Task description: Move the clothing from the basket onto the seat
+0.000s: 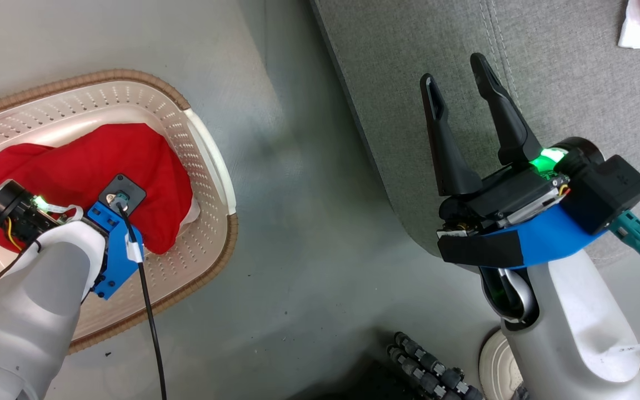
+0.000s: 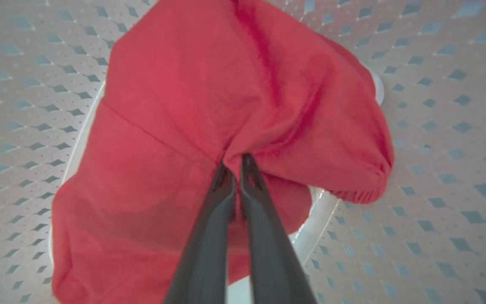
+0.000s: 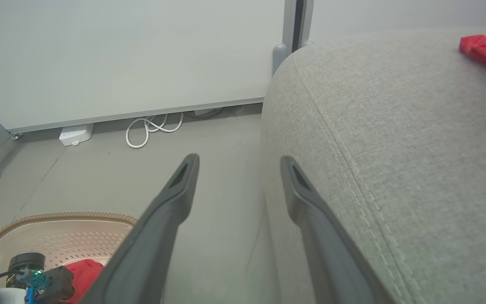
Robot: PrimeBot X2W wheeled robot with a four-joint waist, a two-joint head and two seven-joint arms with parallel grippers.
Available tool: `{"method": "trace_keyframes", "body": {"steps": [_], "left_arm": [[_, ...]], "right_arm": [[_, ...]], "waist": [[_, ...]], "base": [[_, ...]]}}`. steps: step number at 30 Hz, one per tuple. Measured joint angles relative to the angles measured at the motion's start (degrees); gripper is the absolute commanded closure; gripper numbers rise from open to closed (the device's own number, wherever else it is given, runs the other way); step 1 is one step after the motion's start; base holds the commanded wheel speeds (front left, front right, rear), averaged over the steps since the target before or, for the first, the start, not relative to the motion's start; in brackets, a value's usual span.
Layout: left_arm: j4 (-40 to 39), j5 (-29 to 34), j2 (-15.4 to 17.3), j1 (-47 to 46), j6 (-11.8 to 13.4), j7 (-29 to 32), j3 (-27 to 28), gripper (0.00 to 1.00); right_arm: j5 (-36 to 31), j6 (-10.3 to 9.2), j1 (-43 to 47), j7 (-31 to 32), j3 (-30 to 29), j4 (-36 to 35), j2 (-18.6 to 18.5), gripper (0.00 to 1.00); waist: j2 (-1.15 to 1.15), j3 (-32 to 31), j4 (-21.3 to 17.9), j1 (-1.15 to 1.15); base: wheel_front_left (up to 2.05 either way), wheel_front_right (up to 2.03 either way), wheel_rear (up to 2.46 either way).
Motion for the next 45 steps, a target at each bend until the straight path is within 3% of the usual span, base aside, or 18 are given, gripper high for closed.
{"method": "trace_keyframes", "body": {"steps": [8,16,28,45], "left_arm": [[0.43,-2.33,-0.63,0.11,0.14,-2.78,1.30,1.00],[0.00,-4.89,-6.61,3.17,0.29,-7.44,2.23,1.00],[-2.44,-8.73,-14.06,10.37,0.09,-12.61,3.20,1.00],[-19.16,-12.82,-16.60,14.07,-0.18,-13.01,5.47,1.00]], "right_arm": [[-0.05,0.00,-1.72,0.00,1.90,0.70,0.00,0.00],[-4.37,0.00,-1.72,0.00,0.85,4.09,0.04,0.00],[-8.22,0.00,3.49,2.55,0.62,8.38,0.11,0.00],[-7.99,0.00,16.88,8.45,-0.58,9.43,0.11,0.00]], "waist": [[0.00,-1.66,-0.24,0.00],[0.00,-7.75,2.95,0.00],[0.00,-23.76,11.26,-0.01],[0.00,-46.38,20.83,-0.02]], "base": [[0.00,0.00,0.00],[0.00,0.00,0.00],[0.00,0.00,0.00],[0.00,0.00,0.00]]}}
